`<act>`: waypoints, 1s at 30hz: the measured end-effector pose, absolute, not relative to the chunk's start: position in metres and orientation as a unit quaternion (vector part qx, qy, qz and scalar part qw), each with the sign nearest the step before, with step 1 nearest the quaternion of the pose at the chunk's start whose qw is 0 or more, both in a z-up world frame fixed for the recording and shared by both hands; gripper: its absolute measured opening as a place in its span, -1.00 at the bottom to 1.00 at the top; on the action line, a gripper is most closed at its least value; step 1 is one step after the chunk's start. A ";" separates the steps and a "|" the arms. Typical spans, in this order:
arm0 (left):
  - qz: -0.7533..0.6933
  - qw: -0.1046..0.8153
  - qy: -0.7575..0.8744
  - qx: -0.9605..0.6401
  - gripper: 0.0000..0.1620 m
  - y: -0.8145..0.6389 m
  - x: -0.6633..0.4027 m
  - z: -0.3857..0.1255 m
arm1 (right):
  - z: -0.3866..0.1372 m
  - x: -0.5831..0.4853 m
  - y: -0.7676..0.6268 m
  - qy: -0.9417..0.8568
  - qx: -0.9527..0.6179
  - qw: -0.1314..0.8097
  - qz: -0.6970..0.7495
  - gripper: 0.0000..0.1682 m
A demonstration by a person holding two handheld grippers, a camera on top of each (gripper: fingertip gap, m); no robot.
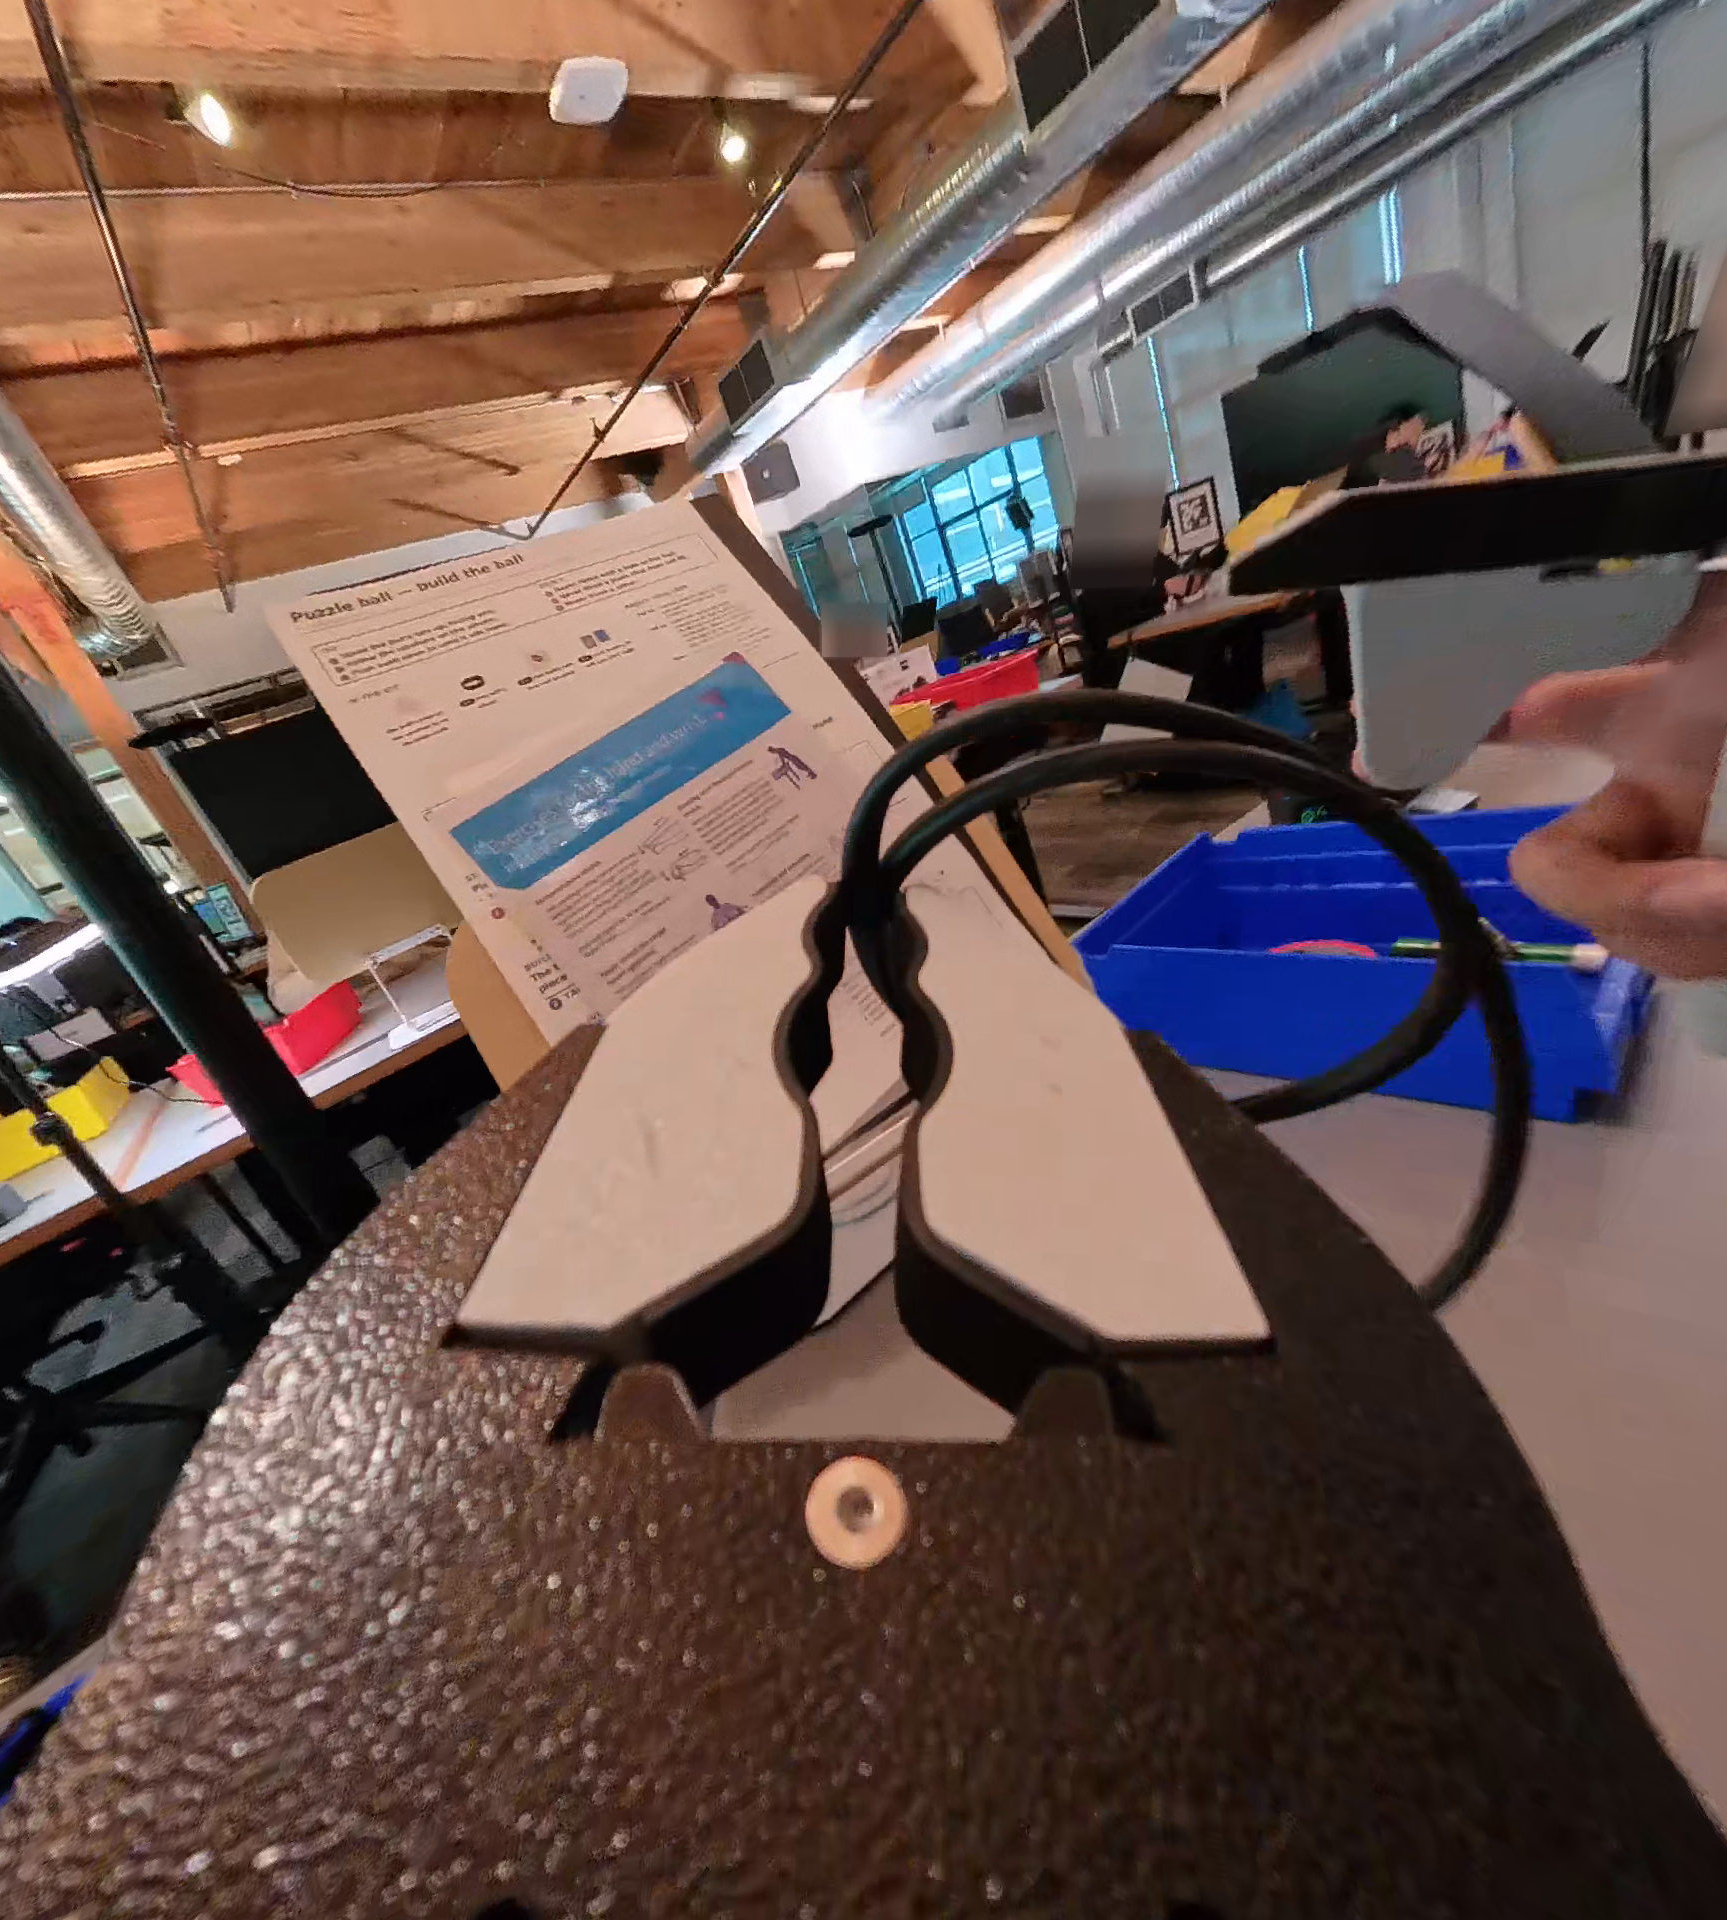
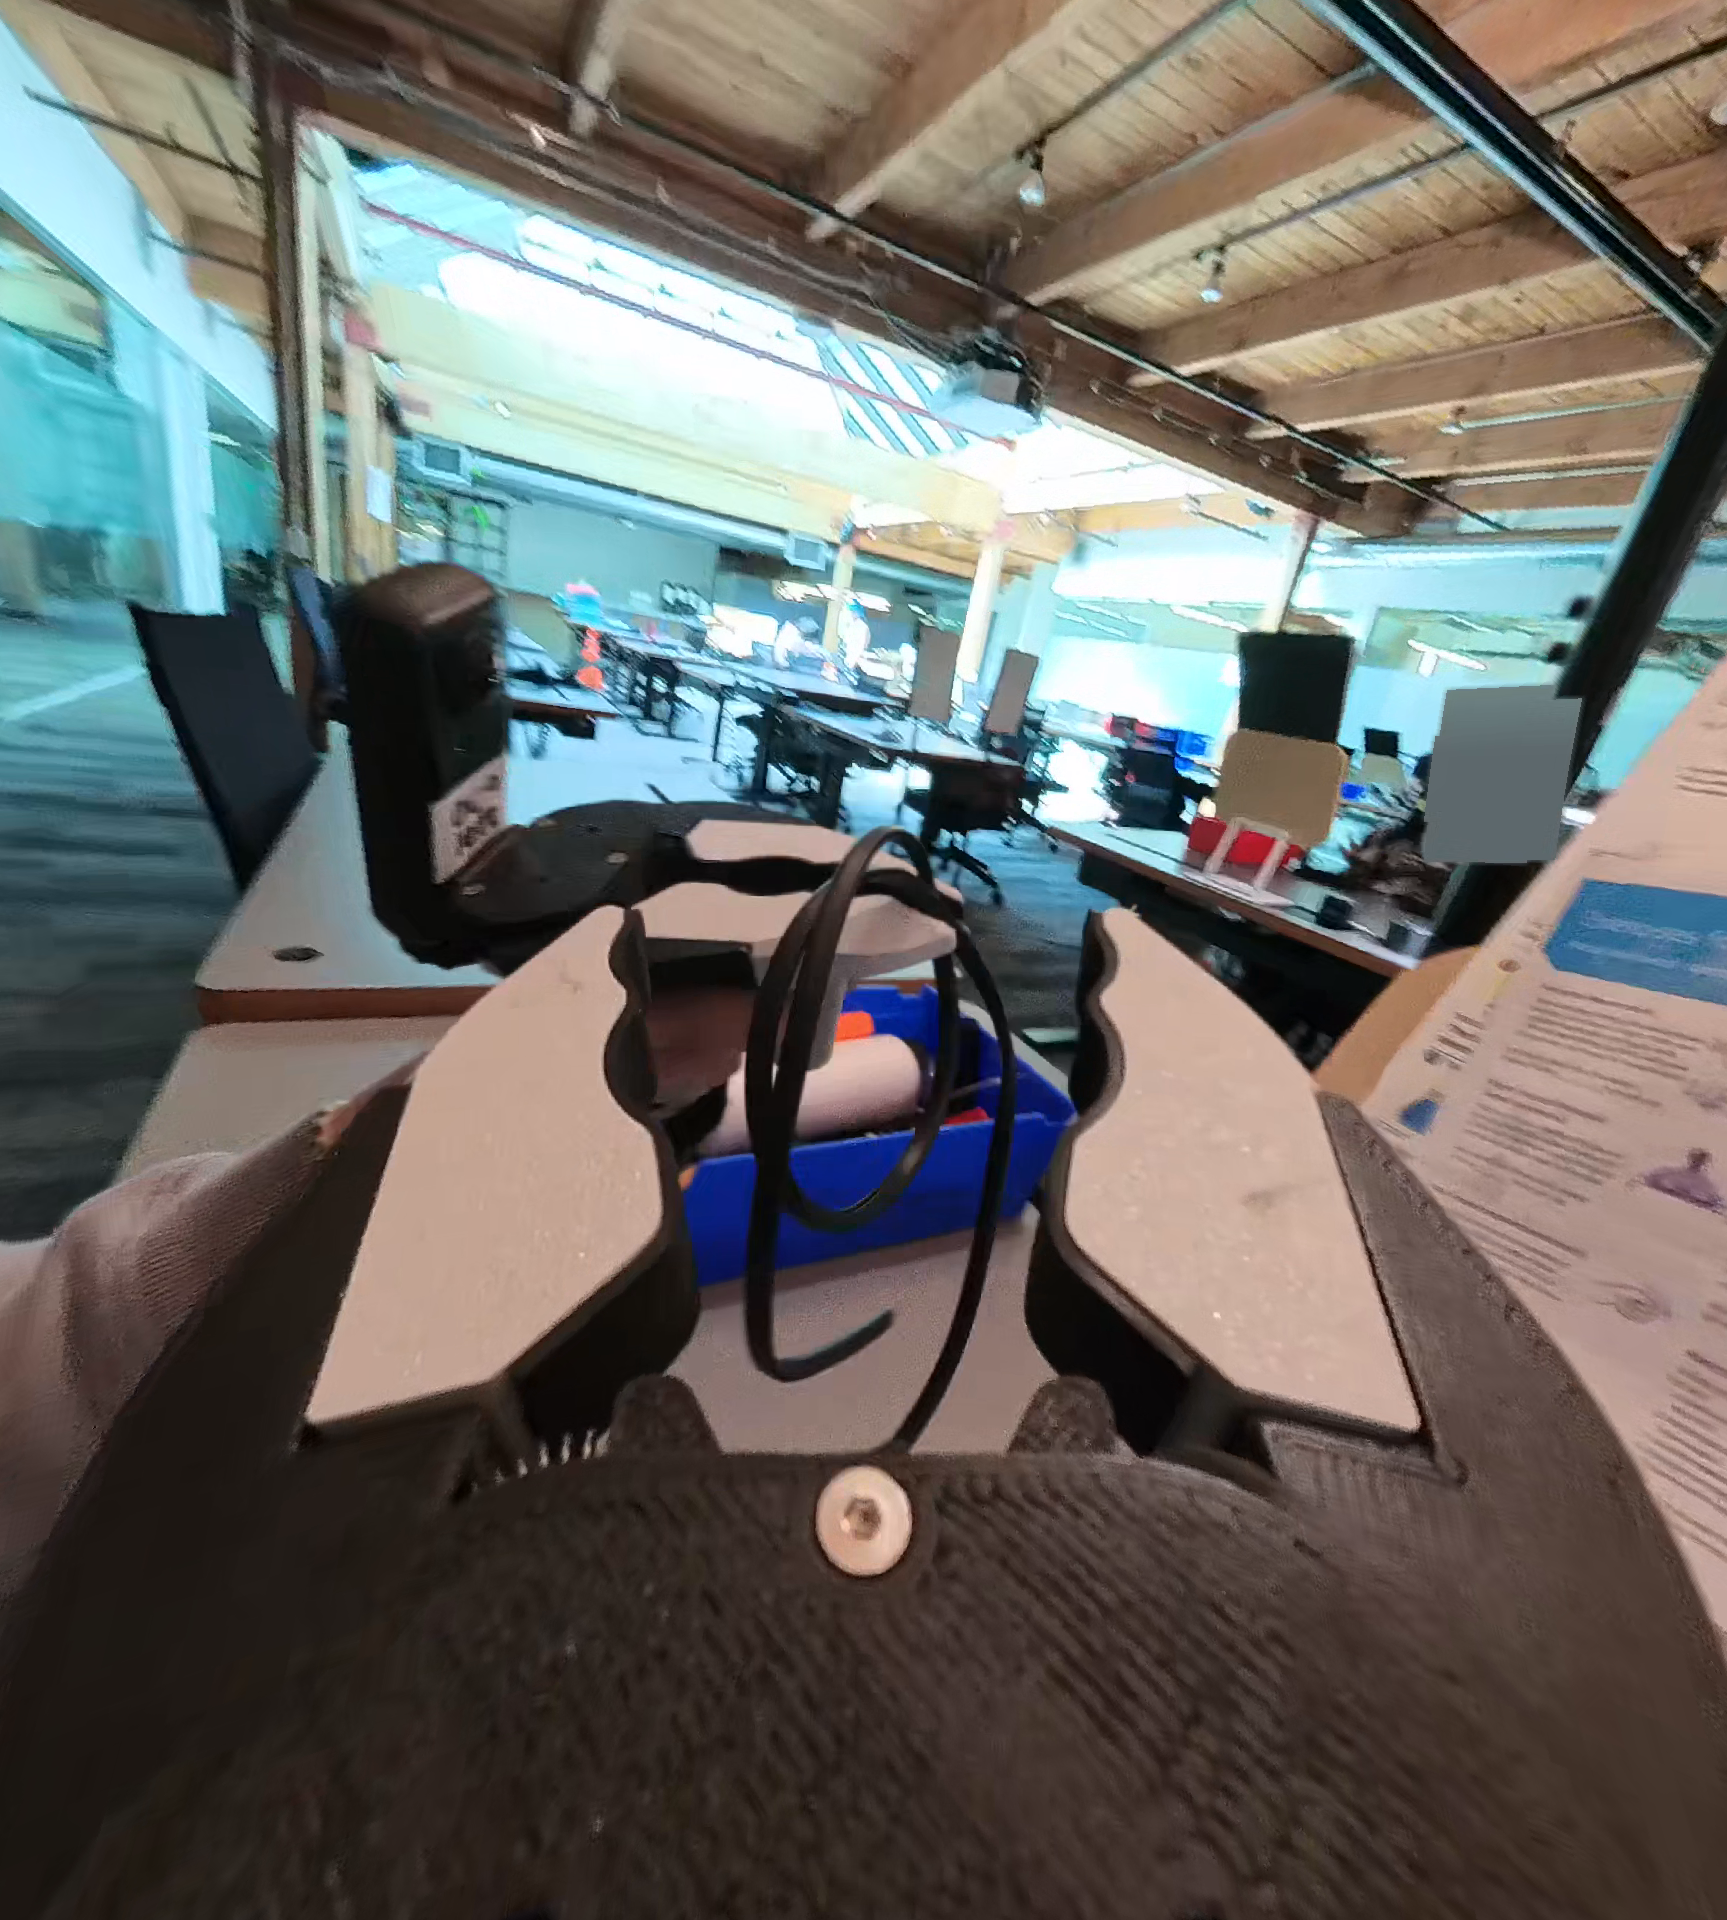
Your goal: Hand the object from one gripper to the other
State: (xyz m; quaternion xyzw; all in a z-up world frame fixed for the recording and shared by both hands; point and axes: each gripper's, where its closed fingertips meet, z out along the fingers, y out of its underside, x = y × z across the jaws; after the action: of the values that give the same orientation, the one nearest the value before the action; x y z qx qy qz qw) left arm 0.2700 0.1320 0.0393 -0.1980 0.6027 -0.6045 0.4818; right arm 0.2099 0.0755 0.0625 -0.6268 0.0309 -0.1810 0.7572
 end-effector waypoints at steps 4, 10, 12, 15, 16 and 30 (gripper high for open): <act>-0.574 0.500 0.624 -0.176 -0.90 0.116 0.278 0.032 | 0.047 0.230 0.085 0.049 -0.646 0.735 -0.199 -0.27; -0.544 0.504 0.646 -0.183 -0.90 0.114 0.282 0.020 | 0.021 0.237 0.097 0.017 -0.703 0.670 -0.239 -0.64; -0.536 0.510 0.647 -0.181 -0.90 0.113 0.283 0.021 | 0.016 0.242 0.099 0.009 -0.711 0.649 -0.271 -0.83; -0.528 0.519 0.649 -0.177 -0.90 0.113 0.284 0.019 | 0.028 0.246 0.095 0.018 -0.686 0.659 -0.306 -0.95; -0.534 0.513 0.650 -0.173 -0.90 0.111 0.284 0.019 | 0.028 0.246 0.093 0.018 -0.689 0.659 -0.300 -0.95; -0.558 0.270 0.785 -0.010 -0.53 0.061 0.236 -0.042 | -0.023 0.222 0.059 -0.083 -0.790 0.584 -0.170 -0.95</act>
State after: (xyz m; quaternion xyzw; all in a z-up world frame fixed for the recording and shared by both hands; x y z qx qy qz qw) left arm 0.2356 0.0608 -0.0418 -0.0096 0.7846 -0.5582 0.2698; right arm 0.2224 0.0593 -0.0235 -0.7895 -0.0829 -0.1699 0.5839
